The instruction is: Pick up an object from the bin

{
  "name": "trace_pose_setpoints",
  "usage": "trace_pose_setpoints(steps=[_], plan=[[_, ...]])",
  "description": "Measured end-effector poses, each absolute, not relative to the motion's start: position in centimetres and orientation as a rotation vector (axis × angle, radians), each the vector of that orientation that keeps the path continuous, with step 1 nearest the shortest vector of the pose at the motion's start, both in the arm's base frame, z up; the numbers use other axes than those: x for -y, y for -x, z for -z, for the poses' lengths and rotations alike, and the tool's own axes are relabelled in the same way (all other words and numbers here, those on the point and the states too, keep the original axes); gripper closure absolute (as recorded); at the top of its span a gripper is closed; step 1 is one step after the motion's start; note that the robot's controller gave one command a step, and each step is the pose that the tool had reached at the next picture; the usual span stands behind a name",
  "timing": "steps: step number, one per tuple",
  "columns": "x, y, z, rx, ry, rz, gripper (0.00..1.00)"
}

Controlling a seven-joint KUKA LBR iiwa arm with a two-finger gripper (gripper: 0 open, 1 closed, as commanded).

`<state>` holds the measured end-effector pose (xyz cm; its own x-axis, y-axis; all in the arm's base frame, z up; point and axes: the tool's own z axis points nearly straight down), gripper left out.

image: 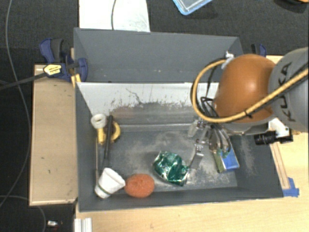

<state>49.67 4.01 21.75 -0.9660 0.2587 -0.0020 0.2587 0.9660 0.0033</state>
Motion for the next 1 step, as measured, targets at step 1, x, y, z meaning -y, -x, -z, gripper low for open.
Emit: trace_pose_setpoints(steps=[1], plan=[[-5.72,-49.95,-14.64,-3.087,-0.544,-0.008,0.0]])
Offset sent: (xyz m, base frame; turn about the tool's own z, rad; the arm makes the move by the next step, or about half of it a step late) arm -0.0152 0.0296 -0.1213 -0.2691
